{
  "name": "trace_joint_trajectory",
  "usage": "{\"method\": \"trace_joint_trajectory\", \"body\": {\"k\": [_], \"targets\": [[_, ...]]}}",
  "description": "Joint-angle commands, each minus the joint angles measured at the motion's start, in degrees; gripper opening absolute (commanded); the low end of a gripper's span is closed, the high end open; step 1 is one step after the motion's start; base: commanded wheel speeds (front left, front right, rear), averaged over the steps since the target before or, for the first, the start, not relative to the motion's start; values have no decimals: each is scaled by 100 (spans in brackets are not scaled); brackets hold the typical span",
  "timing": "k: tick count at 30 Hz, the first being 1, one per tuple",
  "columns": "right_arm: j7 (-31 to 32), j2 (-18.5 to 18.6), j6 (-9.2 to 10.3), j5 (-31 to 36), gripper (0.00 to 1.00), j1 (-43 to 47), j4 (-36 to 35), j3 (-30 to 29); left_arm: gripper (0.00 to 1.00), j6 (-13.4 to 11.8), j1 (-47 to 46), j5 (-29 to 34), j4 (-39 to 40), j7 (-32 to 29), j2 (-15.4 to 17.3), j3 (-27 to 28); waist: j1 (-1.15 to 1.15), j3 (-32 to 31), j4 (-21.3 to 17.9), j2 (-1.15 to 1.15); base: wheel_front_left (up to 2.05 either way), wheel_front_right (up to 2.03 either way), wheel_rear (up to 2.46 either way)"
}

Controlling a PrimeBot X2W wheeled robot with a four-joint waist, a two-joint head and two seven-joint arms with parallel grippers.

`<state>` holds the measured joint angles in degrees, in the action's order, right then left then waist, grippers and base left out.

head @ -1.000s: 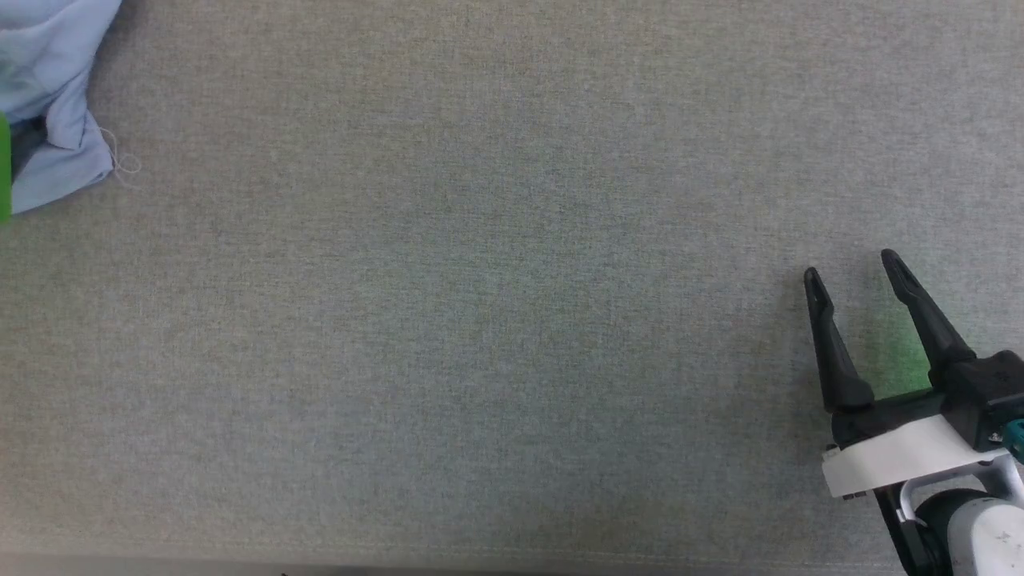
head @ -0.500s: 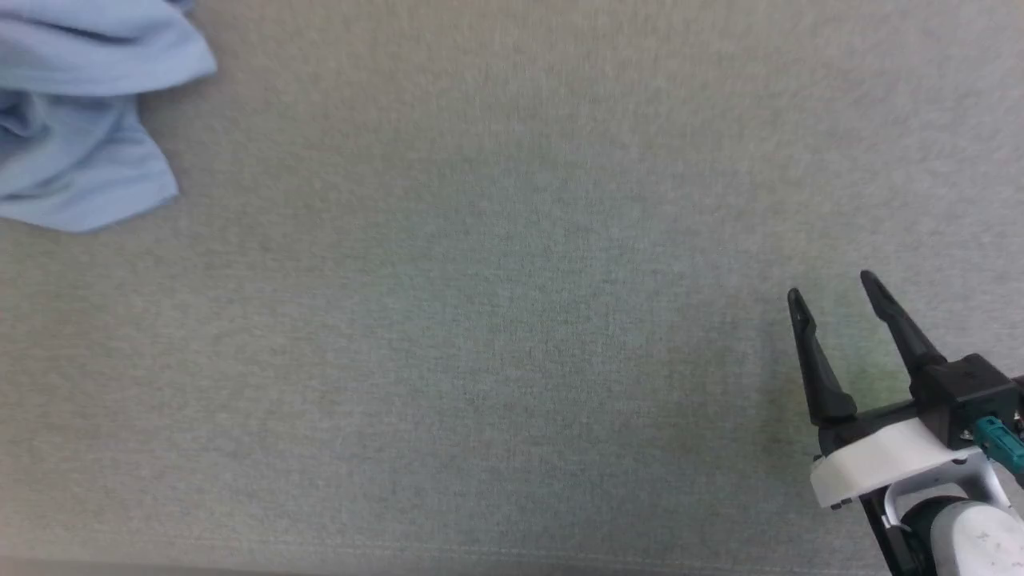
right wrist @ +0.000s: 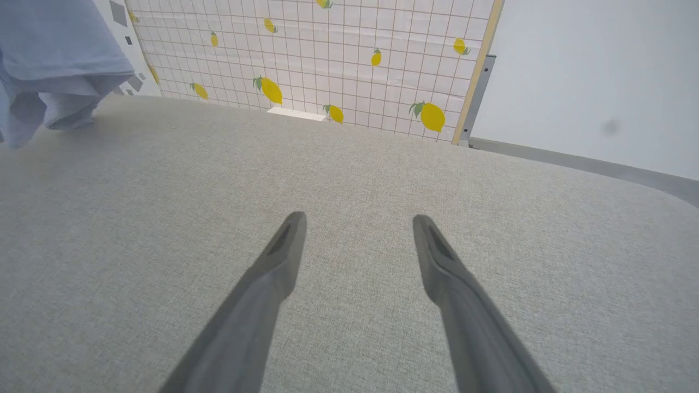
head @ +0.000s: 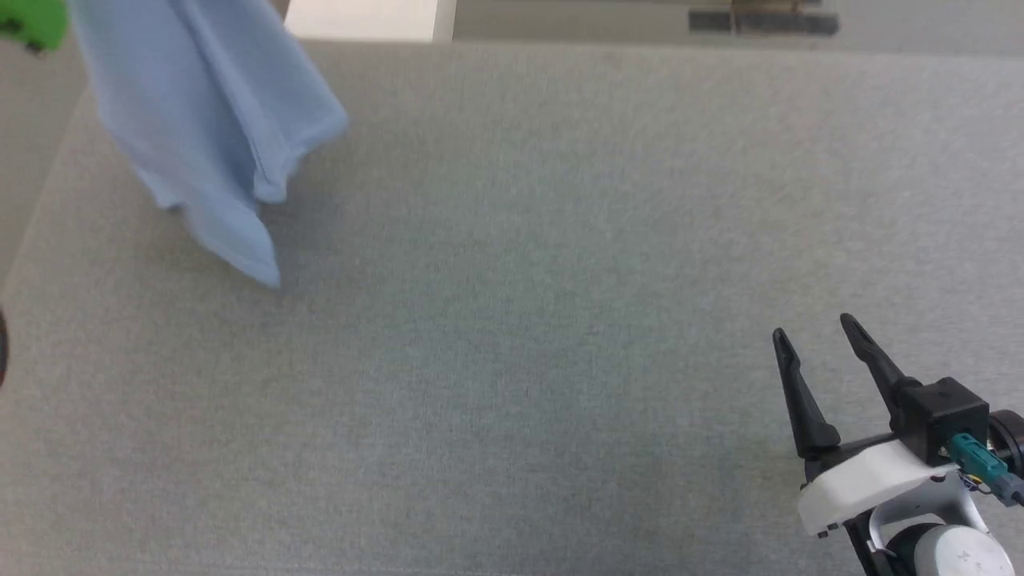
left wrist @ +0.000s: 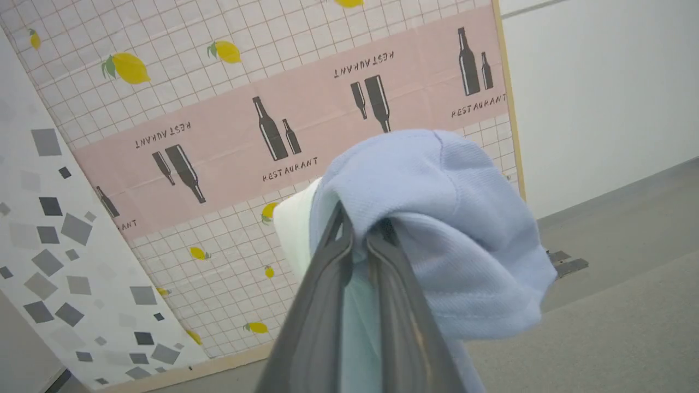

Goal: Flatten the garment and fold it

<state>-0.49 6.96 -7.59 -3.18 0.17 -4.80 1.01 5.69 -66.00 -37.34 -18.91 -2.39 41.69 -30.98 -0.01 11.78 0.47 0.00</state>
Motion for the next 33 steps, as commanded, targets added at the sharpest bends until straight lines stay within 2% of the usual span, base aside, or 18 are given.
{"method": "trace_joint_trajectory", "body": {"k": [1,8,15,21,25,26,27,33], "targets": [[0,-31,10,-38,100,20,33,-5,0,-67,-192,-21,96,43,-141,16,1,-347,-191,0,0,0,0],[-25,-127,10,6,100,-85,114,-119,0,-167,-553,-254,458,-316,-912,-203,1,-414,-518,0,0,0,0],[-88,-263,10,89,100,-220,168,-295,0,-235,-155,-530,754,-1065,-1661,-889,1,-243,-958,0,0,0,0],[-167,-352,10,146,100,-322,223,-494,0,-596,613,-552,727,-1131,-2351,-1455,1,-12,-1276,0,0,0,0],[-223,-391,10,162,100,-418,313,-482,0,-769,1098,-456,407,-1028,-2849,-1901,1,179,-1499,0,0,0,0],[-242,-396,10,158,100,-447,337,-468,95,-841,1182,-412,292,-959,-2947,-1962,1,227,-1544,0,0,0,0],[-259,-399,10,154,100,-468,358,-462,100,-880,1245,-396,194,-931,-3024,-2015,1,260,-1570,0,0,0,0],[-352,-406,10,-7,100,-535,560,-395,100,-738,1287,-224,-211,-733,-3238,-2311,1,336,-1615,0,0,0,0]]}}
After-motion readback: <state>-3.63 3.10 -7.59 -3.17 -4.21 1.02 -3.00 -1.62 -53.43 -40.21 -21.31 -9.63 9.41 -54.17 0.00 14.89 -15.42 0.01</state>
